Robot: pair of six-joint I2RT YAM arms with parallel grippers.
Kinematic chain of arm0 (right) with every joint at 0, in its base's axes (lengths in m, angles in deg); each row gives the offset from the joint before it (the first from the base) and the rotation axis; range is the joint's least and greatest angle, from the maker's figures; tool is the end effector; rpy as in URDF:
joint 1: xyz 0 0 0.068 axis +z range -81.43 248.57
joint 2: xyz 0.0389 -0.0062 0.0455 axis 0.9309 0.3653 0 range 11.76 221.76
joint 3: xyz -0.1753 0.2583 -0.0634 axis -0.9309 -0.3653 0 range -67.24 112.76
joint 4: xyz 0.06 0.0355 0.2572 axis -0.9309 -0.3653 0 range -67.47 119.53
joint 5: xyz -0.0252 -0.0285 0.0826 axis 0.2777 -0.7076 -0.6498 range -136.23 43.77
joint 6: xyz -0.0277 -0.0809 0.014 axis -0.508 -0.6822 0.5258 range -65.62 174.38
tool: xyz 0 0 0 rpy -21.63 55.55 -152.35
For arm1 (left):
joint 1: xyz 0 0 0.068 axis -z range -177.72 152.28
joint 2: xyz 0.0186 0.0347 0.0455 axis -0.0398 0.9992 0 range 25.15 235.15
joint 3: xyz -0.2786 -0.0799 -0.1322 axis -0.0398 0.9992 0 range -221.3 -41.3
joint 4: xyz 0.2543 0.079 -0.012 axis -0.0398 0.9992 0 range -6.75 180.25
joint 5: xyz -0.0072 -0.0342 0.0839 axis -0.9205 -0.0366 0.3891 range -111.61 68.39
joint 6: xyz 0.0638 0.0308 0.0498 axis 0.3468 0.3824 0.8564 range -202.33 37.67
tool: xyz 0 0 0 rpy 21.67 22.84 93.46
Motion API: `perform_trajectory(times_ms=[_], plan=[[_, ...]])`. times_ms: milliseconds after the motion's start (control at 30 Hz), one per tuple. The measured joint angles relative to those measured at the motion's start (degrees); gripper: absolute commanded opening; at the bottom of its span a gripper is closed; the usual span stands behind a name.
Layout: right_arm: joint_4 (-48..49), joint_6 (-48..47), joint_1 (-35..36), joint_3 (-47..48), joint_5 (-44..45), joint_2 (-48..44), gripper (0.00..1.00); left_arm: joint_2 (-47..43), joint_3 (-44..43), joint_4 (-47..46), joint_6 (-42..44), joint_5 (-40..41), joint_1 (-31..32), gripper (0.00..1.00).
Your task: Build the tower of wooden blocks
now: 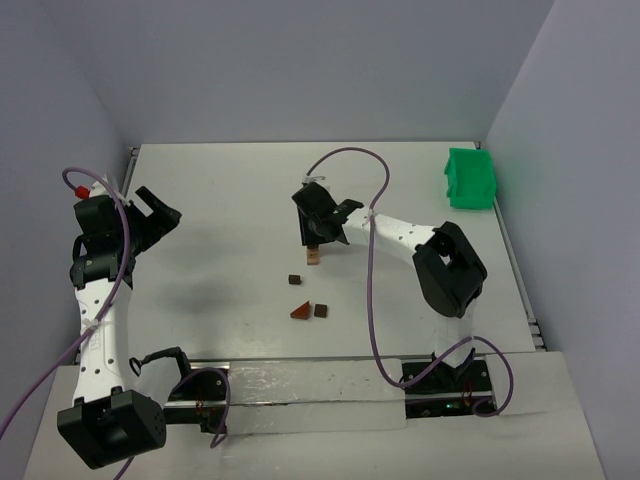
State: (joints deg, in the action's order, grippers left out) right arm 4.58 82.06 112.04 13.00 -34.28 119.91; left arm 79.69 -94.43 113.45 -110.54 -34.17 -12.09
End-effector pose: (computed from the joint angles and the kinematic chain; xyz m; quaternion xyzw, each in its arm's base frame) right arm 0.3420 0.3023 0.2261 -0.0966 0.9384 0.1041 0.3151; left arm 0.2153 0.0381 0.3428 -0.2654 0.8278 -0.1532 0.4699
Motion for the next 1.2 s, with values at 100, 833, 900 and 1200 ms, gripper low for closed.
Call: perform_trajectory(times_ms=[100,833,900,1200], plan=[[0.0,0.1,0.0,0.0,0.0,0.0,0.45,0.0,0.0,0.0,0.0,-0.1,0.0,0.99],[0.1,1.0,0.0,-1.2,-0.3,0.0,0.75,0.7,0.0,0.0,0.0,-0.4,0.0,0.99],[0.1,1.0,0.0,-1.2,-0.6,0.0,0.75,0.7,0.0,0.0,0.0,-0.5,0.0,0.99],[0.1,1.0,0.0,-1.2,-0.6,0.0,0.75,0.7,0.0,0.0,0.0,-0.8,0.0,0.99]])
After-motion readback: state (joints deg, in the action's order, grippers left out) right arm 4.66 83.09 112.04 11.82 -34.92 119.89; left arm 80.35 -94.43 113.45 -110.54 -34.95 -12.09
